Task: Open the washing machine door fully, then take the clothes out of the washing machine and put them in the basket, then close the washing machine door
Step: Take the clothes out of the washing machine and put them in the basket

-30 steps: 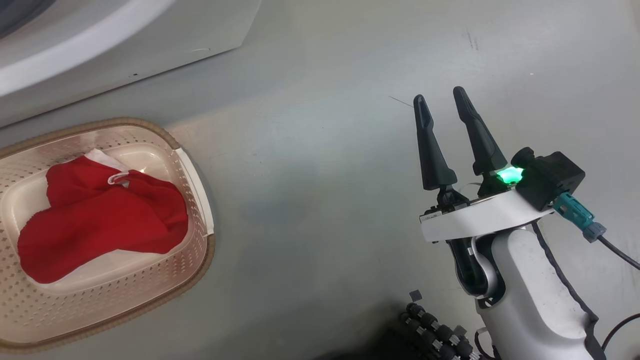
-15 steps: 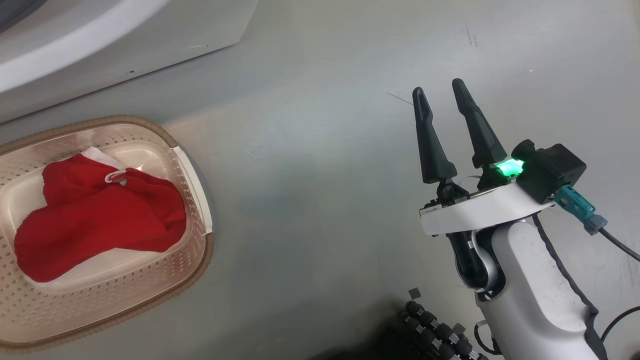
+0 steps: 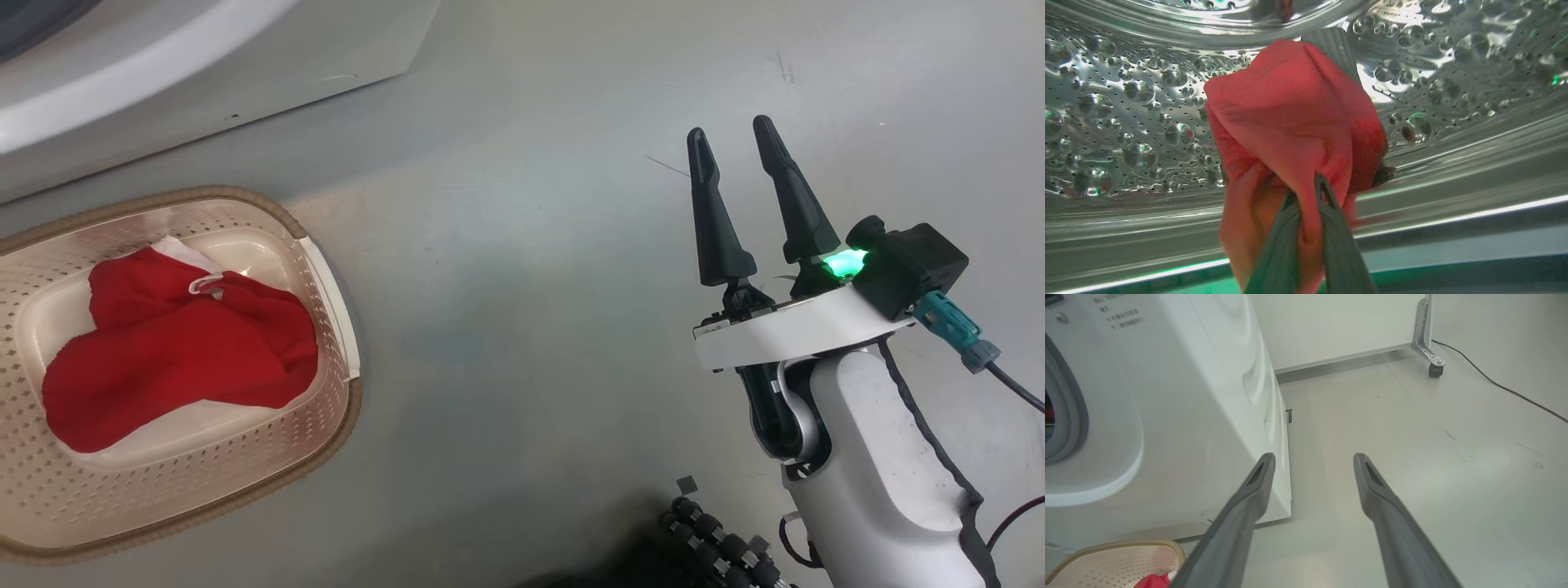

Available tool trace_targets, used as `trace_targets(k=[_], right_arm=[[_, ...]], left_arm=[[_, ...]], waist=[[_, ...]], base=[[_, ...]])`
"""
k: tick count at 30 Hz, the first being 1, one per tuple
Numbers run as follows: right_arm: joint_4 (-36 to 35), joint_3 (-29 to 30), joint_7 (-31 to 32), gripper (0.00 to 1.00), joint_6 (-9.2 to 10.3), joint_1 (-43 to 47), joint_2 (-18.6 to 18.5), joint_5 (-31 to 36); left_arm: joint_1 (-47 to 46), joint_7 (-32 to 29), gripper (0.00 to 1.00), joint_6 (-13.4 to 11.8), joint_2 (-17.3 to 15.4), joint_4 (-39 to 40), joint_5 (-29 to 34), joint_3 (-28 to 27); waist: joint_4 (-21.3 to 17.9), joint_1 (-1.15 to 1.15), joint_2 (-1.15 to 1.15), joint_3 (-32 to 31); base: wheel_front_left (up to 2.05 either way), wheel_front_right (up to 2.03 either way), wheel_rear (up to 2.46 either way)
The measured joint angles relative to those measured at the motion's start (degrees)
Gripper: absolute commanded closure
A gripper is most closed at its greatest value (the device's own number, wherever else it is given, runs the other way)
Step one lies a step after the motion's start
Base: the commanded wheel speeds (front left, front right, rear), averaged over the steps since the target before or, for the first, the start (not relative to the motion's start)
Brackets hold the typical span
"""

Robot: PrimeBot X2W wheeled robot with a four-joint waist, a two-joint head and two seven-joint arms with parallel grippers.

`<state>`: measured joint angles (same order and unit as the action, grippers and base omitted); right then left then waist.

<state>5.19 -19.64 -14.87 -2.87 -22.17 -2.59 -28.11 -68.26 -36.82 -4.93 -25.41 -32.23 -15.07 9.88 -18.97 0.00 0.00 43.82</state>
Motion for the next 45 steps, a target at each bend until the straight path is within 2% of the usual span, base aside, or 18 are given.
trace_targets(k=[10, 27, 38, 45], right_arm=[[0.42, 1.07, 0.00, 0.00, 0.00, -0.06, -0.01, 1.53], [2.58, 4.14, 0.00, 0.00, -0.01, 0.81, -0.03, 6.24], [3.54, 6.99, 0.00, 0.00, -0.01, 4.38, -0.03, 9.62], [3.92, 7.78, 0.00, 0.00, -0.02, 6.33, -0.03, 10.85]], left_arm=[[0.87, 7.89, 1.00, -0.43, 2.70, 2.99, -3.36, -3.39], [15.43, 26.29, 1.00, -0.76, 9.71, 9.82, -8.44, -8.24], [26.30, 37.54, 1.00, -0.55, 14.27, 15.17, -8.60, -7.22], [31.94, 41.94, 1.00, -0.55, 16.00, 17.84, -7.55, -5.64]], waist=[[1.76, -0.01, 0.00, -1.04], [5.07, 0.00, 0.00, -5.87], [8.34, -0.01, 0.00, -11.12], [10.07, -0.01, 0.00, -14.50]], base=[[0.00, 0.00, 0.00], [0.00, 0.00, 0.00], [0.00, 0.00, 0.00], [0.00, 0.00, 0.00]])
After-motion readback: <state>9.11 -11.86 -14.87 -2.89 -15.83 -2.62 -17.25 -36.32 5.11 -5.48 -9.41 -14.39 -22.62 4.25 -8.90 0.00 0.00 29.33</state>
